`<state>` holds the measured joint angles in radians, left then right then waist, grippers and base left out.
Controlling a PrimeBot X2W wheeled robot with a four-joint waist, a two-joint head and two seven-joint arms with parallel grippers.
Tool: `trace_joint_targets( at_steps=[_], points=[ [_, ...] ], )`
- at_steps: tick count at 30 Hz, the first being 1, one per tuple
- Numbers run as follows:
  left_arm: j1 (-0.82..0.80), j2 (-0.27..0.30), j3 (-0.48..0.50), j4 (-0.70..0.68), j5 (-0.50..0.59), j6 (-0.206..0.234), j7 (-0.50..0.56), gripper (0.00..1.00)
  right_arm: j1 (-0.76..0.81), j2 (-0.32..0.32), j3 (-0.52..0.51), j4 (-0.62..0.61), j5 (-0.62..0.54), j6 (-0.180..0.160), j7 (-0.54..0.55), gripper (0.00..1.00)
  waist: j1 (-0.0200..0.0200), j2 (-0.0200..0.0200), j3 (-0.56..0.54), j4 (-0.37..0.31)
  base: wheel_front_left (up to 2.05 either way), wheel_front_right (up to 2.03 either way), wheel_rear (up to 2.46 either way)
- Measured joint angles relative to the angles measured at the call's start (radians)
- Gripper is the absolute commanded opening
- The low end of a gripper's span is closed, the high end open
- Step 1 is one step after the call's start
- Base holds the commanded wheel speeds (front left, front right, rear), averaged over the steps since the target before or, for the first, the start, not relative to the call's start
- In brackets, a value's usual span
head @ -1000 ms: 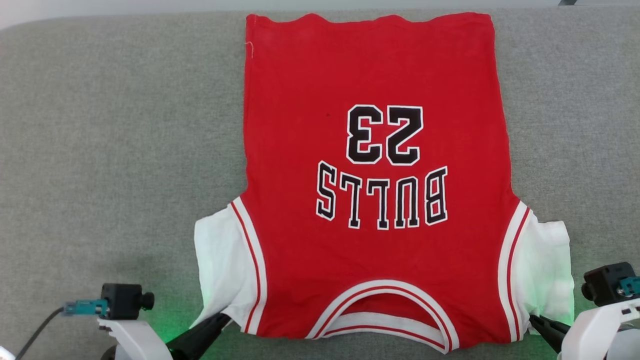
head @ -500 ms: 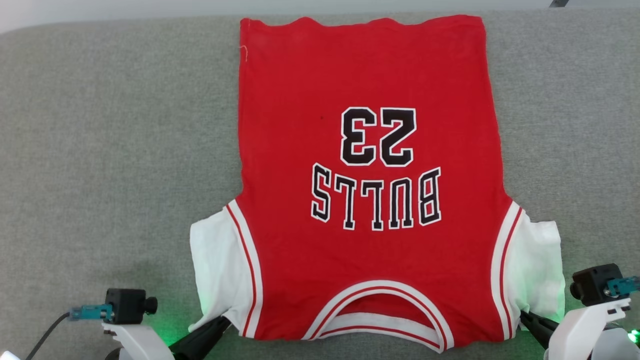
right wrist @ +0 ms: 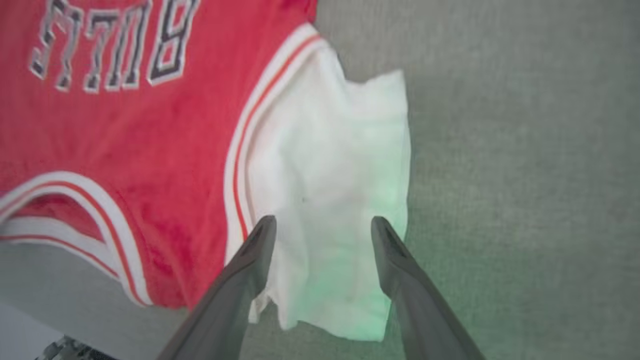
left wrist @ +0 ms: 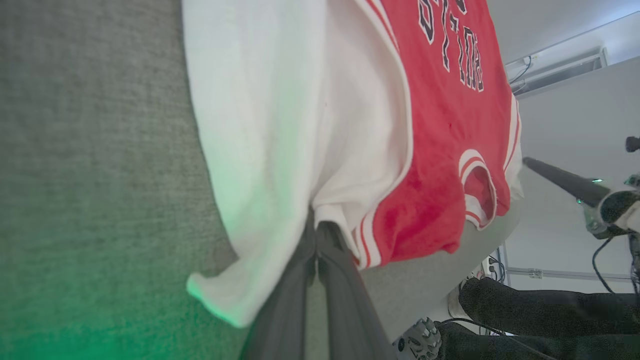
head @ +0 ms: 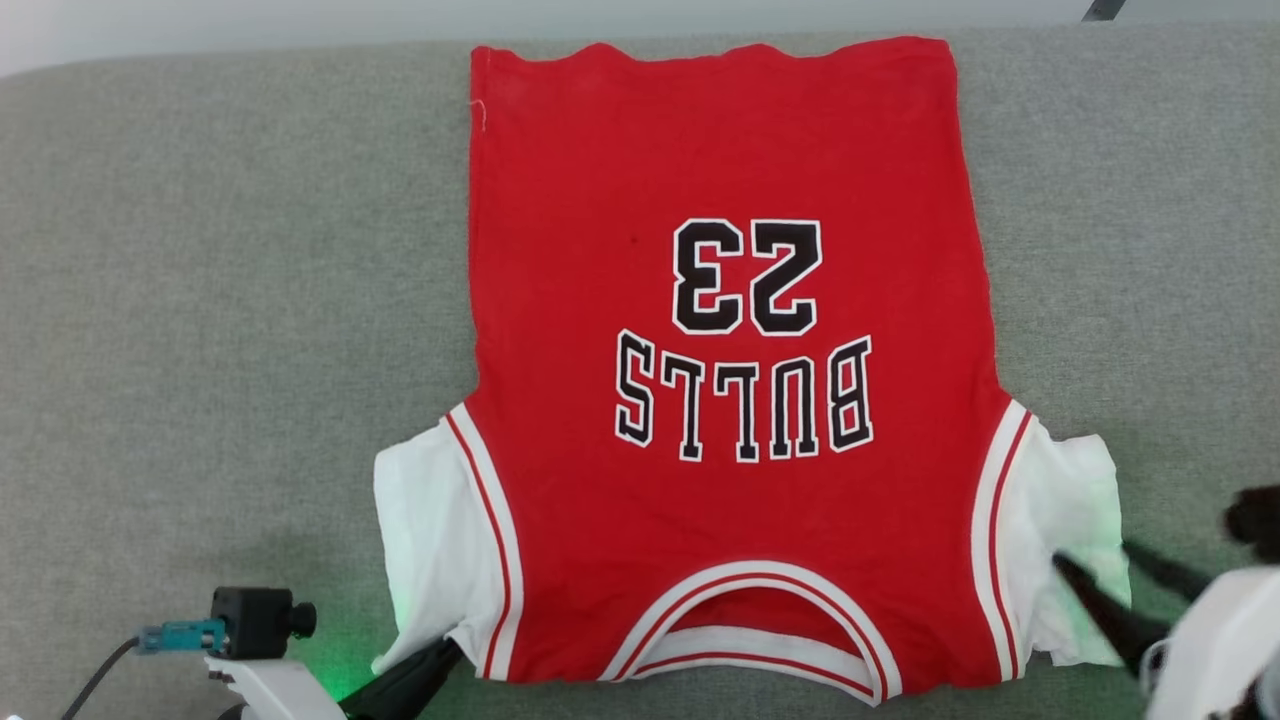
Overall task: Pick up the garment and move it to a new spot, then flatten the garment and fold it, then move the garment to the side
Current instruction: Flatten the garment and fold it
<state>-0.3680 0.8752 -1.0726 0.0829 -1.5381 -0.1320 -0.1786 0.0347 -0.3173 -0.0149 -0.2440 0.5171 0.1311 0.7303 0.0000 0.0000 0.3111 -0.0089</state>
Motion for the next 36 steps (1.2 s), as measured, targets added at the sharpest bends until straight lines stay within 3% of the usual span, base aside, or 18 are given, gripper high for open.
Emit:
trace_joint_targets(
  at_steps=[6,11,18,23,30,36],
  points=[
    [-0.007,0.012,-0.002,-0.038,0.029,0.0,-0.008,0.0,-0.048,-0.007,-0.149,-0.272,0.106,0.0,0.177,1.0,0.0,0.0,0.021,0.017,0.0,0.0,0.0],
    [-0.034,0.015,-0.007,-0.069,0.058,0.0,-0.008,0.0,-0.257,-0.022,-0.196,-0.291,0.139,0.0,0.3,1.0,0.0,0.0,0.052,0.039,0.0,0.0,0.0],
    [-0.104,0.008,-0.015,-0.113,0.108,0.0,0.002,0.0,-0.674,-0.013,-0.09,0.007,0.017,0.0,0.368,1.0,0.0,0.0,0.121,0.076,0.0,0.0,0.0],
    [-0.158,-0.006,-0.027,-0.133,0.127,0.0,0.006,0.0,-0.939,-0.006,-0.055,0.27,-0.135,0.0,0.343,1.0,0.0,0.0,0.18,0.115,0.0,0.0,0.0],
    [-0.218,-0.02,-0.055,-0.16,0.142,-0.005,0.001,0.0,-1.176,0.008,-0.091,0.6,-0.323,0.0,0.334,1.0,0.0,0.0,0.259,0.178,0.0,0.0,0.0],
    [-0.258,-0.015,-0.078,-0.196,0.15,-0.011,-0.025,0.0,-1.287,0.012,-0.143,0.757,-0.46,0.0,0.339,1.0,0.0,0.0,0.332,0.214,0.0,0.0,0.0]
  ],
)
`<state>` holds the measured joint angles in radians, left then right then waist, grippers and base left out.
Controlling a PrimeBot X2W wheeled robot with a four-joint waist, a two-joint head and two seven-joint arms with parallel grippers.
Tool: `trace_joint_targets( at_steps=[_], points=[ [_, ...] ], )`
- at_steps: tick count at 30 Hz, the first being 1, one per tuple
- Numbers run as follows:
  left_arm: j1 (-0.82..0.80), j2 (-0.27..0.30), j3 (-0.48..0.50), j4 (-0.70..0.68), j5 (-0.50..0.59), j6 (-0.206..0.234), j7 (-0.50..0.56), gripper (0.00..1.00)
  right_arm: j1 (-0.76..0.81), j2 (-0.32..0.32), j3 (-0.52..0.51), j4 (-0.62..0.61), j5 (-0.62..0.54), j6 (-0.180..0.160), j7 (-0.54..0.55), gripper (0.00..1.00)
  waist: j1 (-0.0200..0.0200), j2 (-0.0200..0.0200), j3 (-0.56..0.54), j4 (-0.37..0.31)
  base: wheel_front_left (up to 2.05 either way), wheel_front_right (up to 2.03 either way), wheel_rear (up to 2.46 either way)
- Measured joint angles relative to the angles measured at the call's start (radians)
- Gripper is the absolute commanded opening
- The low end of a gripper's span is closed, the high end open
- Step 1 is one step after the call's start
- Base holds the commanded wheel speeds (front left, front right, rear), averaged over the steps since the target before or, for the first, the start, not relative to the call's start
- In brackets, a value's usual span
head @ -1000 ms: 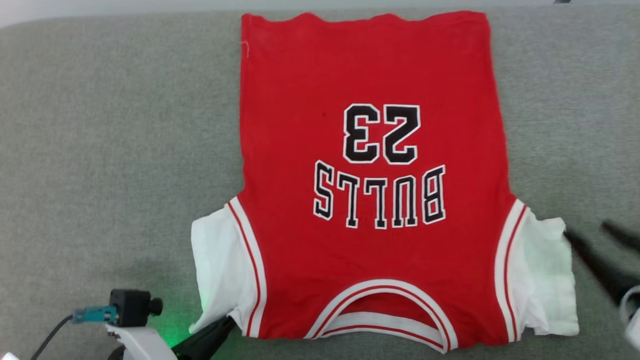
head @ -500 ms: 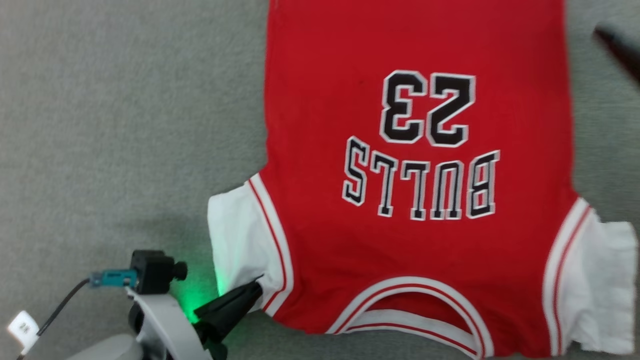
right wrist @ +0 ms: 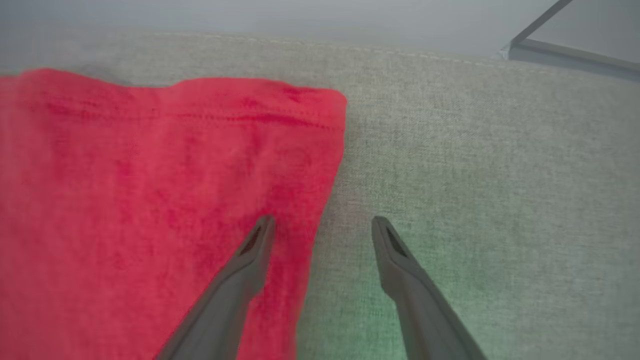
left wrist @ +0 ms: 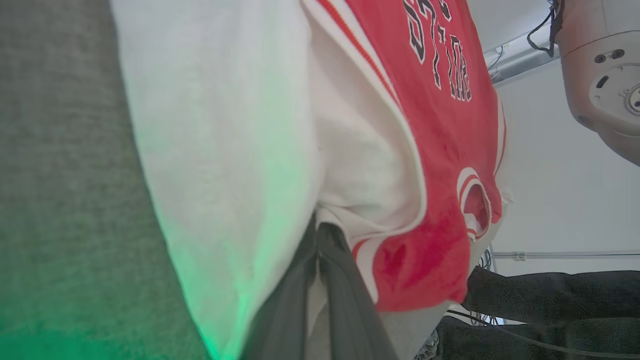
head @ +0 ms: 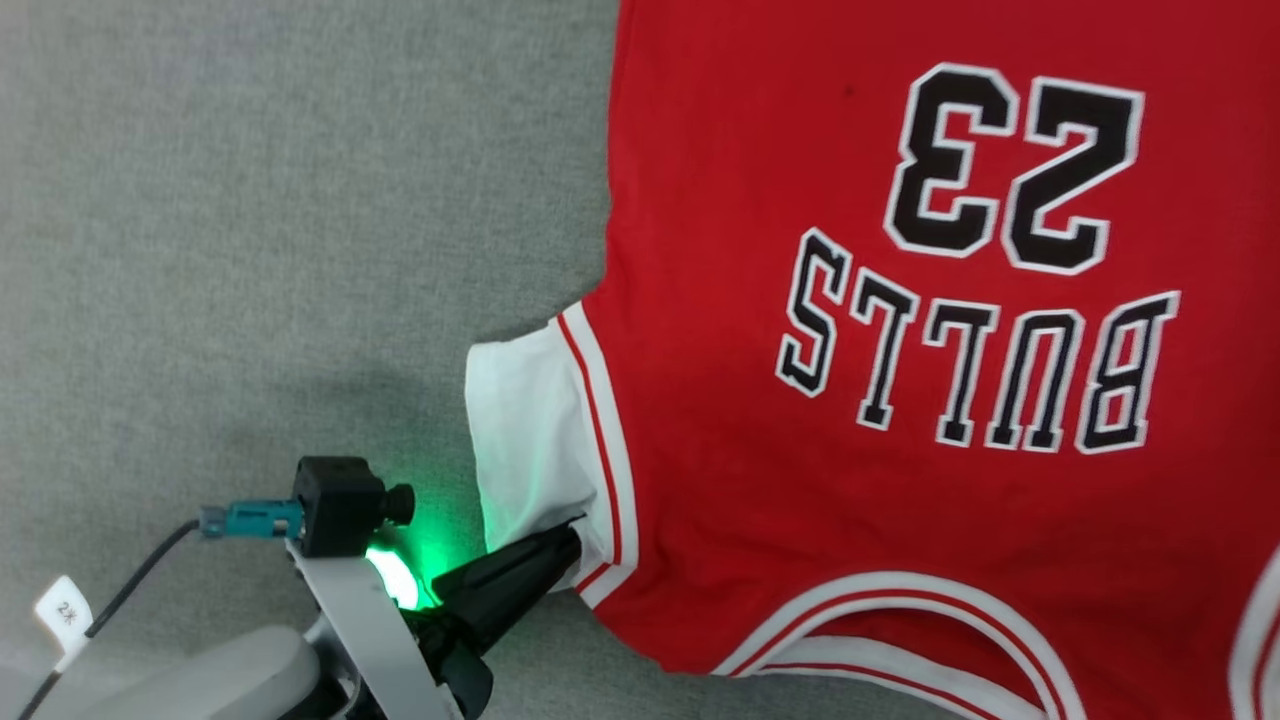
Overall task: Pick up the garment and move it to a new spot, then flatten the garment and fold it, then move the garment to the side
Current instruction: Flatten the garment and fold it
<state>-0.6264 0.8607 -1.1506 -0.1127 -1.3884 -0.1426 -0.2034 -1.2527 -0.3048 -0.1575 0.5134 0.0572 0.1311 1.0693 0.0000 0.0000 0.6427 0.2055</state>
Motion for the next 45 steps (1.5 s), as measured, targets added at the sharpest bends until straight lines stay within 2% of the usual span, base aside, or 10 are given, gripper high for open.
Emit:
trace_joint_targets(
  at_steps=[11,12,13,14,15,24,30,37,42,45],
  points=[
    [-0.05,0.008,-0.049,-0.028,0.002,-0.006,-0.028,0.0,-0.098,0.021,-0.081,0.1,-0.076,-0.001,-0.041,1.0,0.0,0.0,0.074,0.028,0.0,0.0,0.0],
    [-0.052,0.009,-0.052,-0.028,0.0,-0.007,-0.031,0.0,-0.101,0.022,-0.078,0.106,-0.076,-0.001,-0.041,0.93,0.0,0.0,0.074,0.027,0.0,0.0,0.0],
    [-0.054,0.01,-0.056,-0.028,0.0,-0.007,-0.032,0.0,-0.105,0.023,-0.073,0.111,-0.077,-0.002,-0.041,0.47,0.0,0.0,0.075,0.027,0.0,0.0,0.0],
    [-0.056,0.012,-0.059,-0.028,-0.001,-0.007,-0.036,0.0,-0.109,0.026,-0.071,0.114,-0.078,-0.003,-0.041,0.35,0.0,0.0,0.075,0.025,0.0,0.0,0.0],
    [-0.059,0.013,-0.063,-0.028,-0.001,-0.007,-0.037,0.0,-0.11,0.029,-0.07,0.117,-0.08,-0.003,-0.042,0.0,0.0,0.0,0.075,0.024,0.0,0.0,0.0],
    [-0.067,0.009,-0.077,0.001,-0.02,-0.007,-0.051,0.0,-0.105,0.058,-0.064,0.152,-0.078,-0.002,-0.052,0.0,-0.0001,0.0,0.039,0.012,0.0,0.0,0.0],
    [-0.051,-0.005,-0.075,0.049,-0.044,-0.006,-0.054,0.0,0.01,0.006,0.068,0.083,0.041,-0.002,-0.047,0.0,0.0,0.0,-0.027,-0.004,0.0,0.0,0.0],
    [-0.014,0.002,-0.052,0.106,-0.051,0.001,-0.058,0.0,0.324,-0.16,0.215,-0.233,0.301,-0.001,0.061,0.0,0.0,0.0,-0.117,-0.036,0.0,0.0,0.0],
    [0.025,0.025,-0.003,0.148,-0.046,0.008,-0.061,0.0,0.627,-0.23,0.173,-0.492,0.435,-0.001,0.157,0.0,0.0,0.0,-0.18,-0.065,0.0,0.0,0.0],
    [0.055,0.03,0.024,0.159,-0.043,0.011,-0.061,0.0,0.8,-0.23,0.129,-0.627,0.473,-0.001,0.188,0.0,0.0,0.0,-0.213,-0.086,0.0,0.0,0.0]
  ],
)
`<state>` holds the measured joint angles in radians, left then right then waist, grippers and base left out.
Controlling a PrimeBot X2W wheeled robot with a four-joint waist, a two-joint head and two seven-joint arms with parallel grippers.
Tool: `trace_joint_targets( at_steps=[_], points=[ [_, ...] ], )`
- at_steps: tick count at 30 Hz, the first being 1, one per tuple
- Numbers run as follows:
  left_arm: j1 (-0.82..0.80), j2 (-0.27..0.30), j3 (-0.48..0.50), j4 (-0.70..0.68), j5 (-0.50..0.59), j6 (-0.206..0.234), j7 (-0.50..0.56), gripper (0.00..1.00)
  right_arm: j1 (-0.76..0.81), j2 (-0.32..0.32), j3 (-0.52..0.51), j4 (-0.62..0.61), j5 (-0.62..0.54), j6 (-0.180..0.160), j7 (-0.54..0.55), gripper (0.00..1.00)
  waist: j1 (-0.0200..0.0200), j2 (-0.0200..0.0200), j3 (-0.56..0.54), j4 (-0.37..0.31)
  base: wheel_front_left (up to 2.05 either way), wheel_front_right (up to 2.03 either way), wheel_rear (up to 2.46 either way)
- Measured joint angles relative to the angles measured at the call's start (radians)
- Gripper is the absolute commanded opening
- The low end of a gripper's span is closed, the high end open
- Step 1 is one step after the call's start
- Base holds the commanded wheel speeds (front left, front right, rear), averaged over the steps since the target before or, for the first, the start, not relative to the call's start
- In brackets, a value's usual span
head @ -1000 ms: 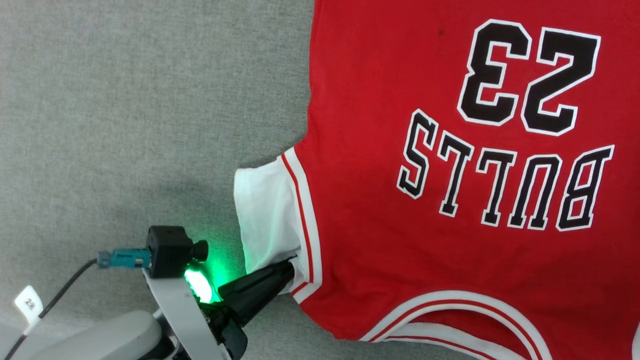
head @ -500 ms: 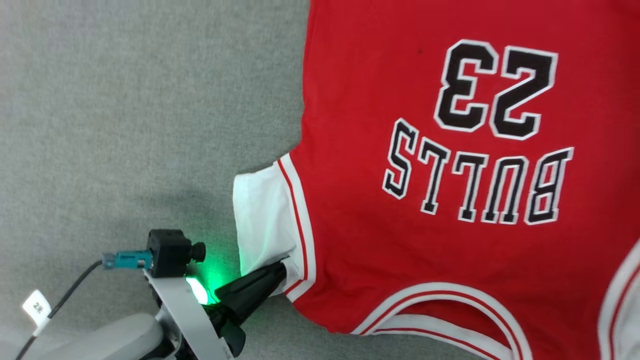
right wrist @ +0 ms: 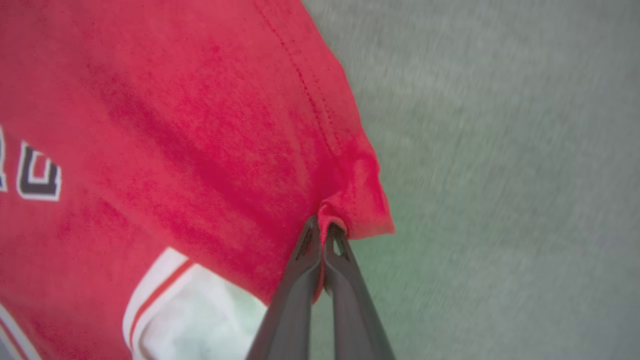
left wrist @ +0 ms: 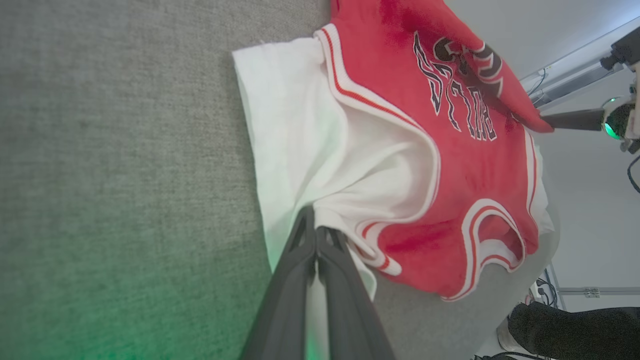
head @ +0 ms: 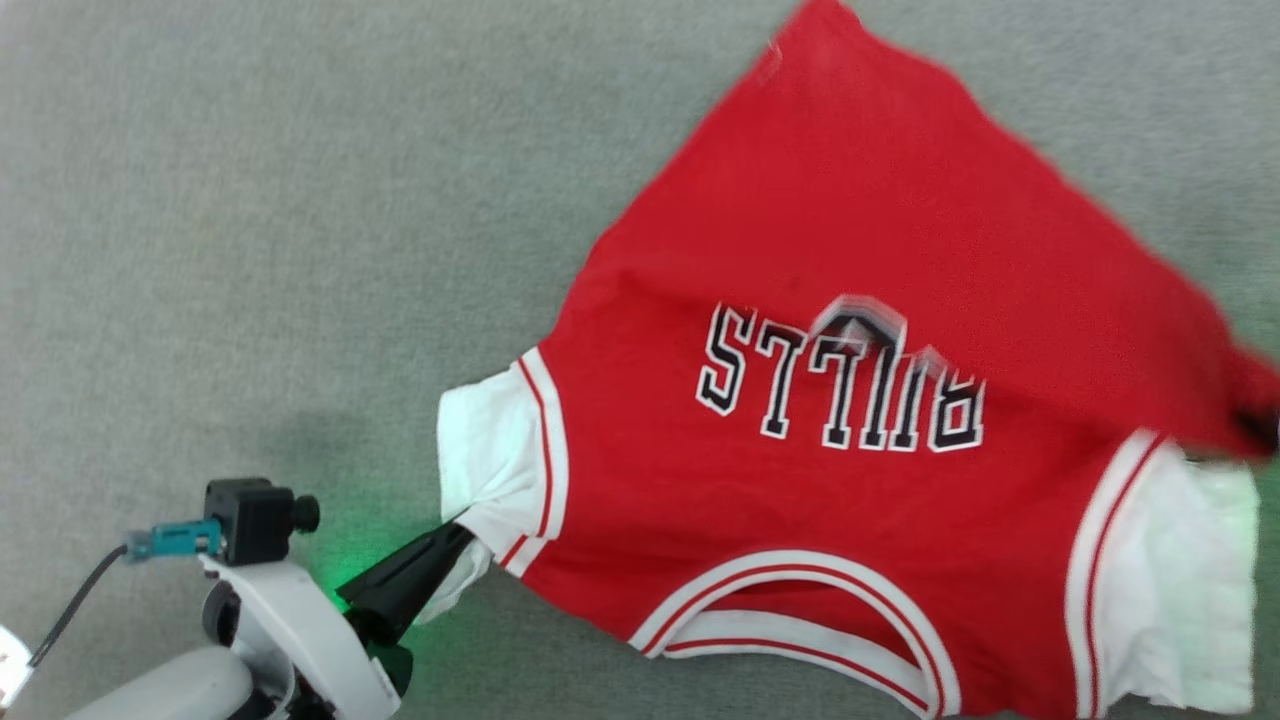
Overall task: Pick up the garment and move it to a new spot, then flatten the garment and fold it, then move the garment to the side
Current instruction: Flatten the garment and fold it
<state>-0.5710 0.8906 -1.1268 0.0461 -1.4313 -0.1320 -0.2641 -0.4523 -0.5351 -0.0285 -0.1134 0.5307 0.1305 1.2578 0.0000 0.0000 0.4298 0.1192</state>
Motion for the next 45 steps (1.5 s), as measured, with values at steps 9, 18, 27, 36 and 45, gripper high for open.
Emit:
trace_joint_targets(
  at_steps=[9,18,27,36,45],
  points=[
    [0.049,0.025,0.025,-0.008,0.017,0.011,0.0,0.0,0.41,0.068,-0.056,-0.264,0.028,0.0,0.05,0.0,0.0,0.0,-0.065,-0.075,0.0,0.0,0.0],
    [0.065,0.031,0.035,-0.017,0.027,0.022,0.0,0.0,0.592,0.14,0.04,-0.296,0.015,0.0,0.023,0.0,0.0,0.0,-0.079,-0.124,0.0,0.0,0.0],
    [0.066,0.03,0.036,-0.007,0.033,0.024,0.005,0.0,0.57,0.153,0.076,-0.254,-0.006,0.0,-0.125,1.0,0.0,0.0,-0.088,-0.139,0.0,0.0,0.0],
    [0.084,0.019,0.044,-0.007,0.034,0.024,0.004,0.0,0.505,0.137,-0.035,-0.394,0.031,0.0,-0.141,1.0,0.0,0.0,-0.11,-0.149,0.0,0.0,0.0],
    [0.062,-0.007,0.044,-0.016,0.061,0.021,0.01,0.0,0.174,0.095,-0.04,-0.37,-0.001,0.0,-0.18,1.0,0.0,0.0,-0.101,-0.103,0.0,0.0,0.0]
  ],
)
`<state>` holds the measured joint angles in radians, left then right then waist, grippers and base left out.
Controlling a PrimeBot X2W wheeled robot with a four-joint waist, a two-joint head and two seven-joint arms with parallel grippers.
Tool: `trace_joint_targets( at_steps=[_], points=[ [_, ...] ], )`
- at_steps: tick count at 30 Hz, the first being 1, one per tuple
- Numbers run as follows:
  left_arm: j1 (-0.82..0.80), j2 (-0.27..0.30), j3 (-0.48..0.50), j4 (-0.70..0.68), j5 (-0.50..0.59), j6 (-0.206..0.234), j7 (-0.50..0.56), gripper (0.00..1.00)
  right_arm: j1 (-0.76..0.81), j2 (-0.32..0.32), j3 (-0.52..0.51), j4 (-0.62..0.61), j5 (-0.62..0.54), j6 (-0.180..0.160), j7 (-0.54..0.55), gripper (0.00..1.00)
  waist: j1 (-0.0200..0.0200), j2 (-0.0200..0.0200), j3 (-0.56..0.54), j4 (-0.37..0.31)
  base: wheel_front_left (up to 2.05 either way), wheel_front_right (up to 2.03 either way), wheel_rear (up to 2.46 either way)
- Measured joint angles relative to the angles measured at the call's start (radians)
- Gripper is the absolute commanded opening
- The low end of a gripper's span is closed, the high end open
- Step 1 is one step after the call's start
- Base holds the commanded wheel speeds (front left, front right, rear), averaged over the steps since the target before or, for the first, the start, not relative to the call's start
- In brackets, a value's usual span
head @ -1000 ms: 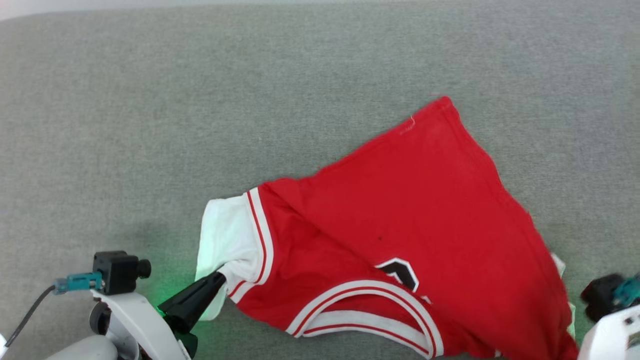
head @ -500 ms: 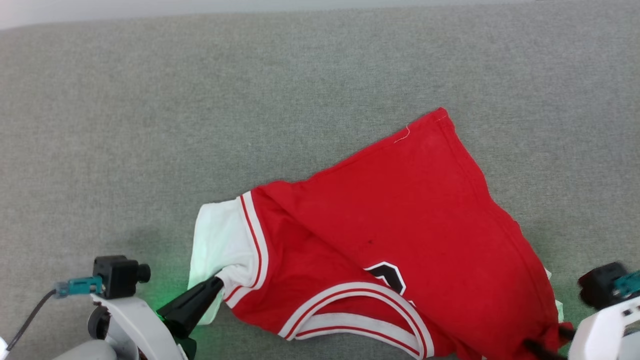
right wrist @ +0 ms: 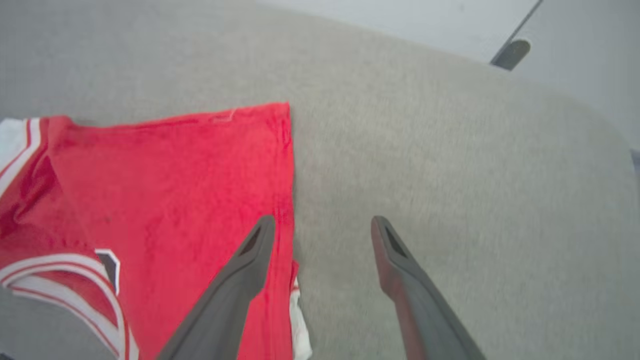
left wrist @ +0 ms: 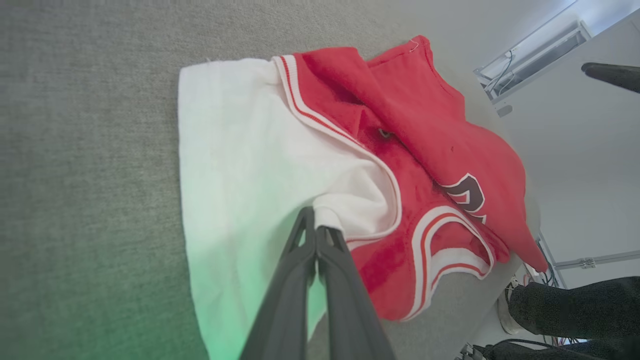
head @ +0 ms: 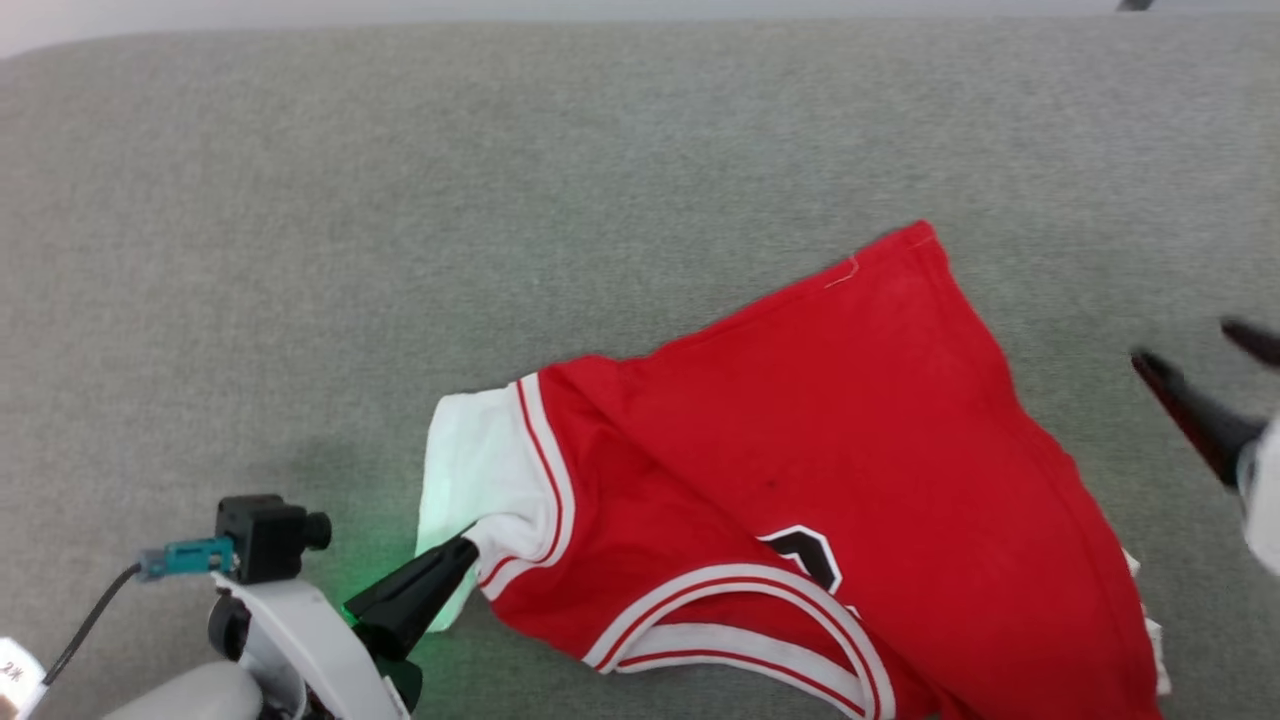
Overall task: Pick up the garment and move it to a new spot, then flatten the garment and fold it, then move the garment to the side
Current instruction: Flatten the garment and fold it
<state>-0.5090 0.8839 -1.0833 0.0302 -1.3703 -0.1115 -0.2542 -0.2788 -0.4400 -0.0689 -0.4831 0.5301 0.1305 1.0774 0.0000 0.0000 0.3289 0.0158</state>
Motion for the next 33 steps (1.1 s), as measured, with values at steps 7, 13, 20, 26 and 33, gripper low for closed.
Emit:
trace_joint_targets(
  at_steps=[7,13,20,26,33],
  points=[
    [-0.039,-0.026,-0.004,0.006,0.017,-0.007,0.014,0.0,-0.283,-0.004,0.178,0.295,-0.08,0.0,-0.114,1.0,0.0,0.0,0.046,0.043,0.0,0.0,0.0],
    [-0.078,-0.051,-0.004,0.025,0.028,-0.013,0.016,0.0,-0.437,0.036,0.302,0.565,-0.104,0.0,-0.163,1.0,0.0001,0.0001,0.101,0.075,0.0,0.0,0.0],
    [-0.115,-0.072,-0.01,0.035,0.042,-0.018,0.016,0.0,-0.535,0.031,0.426,0.726,-0.107,0.0,-0.179,1.0,0.0,0.0001,0.157,0.108,0.0,0.0,0.0],
    [-0.126,-0.077,-0.016,0.035,0.039,-0.02,0.007,0.0,-0.562,0.005,0.47,0.756,-0.061,0.0,-0.195,0.24,0.0001,0.0001,0.175,0.121,0.0,0.0,0.0],
    [-0.127,-0.094,0.016,0.073,0.021,-0.02,-0.002,0.0,-0.554,0.037,0.431,0.821,-0.041,0.001,-0.33,0.0,0.0,0.0,0.137,0.115,0.0,0.0,0.0]
  ],
)
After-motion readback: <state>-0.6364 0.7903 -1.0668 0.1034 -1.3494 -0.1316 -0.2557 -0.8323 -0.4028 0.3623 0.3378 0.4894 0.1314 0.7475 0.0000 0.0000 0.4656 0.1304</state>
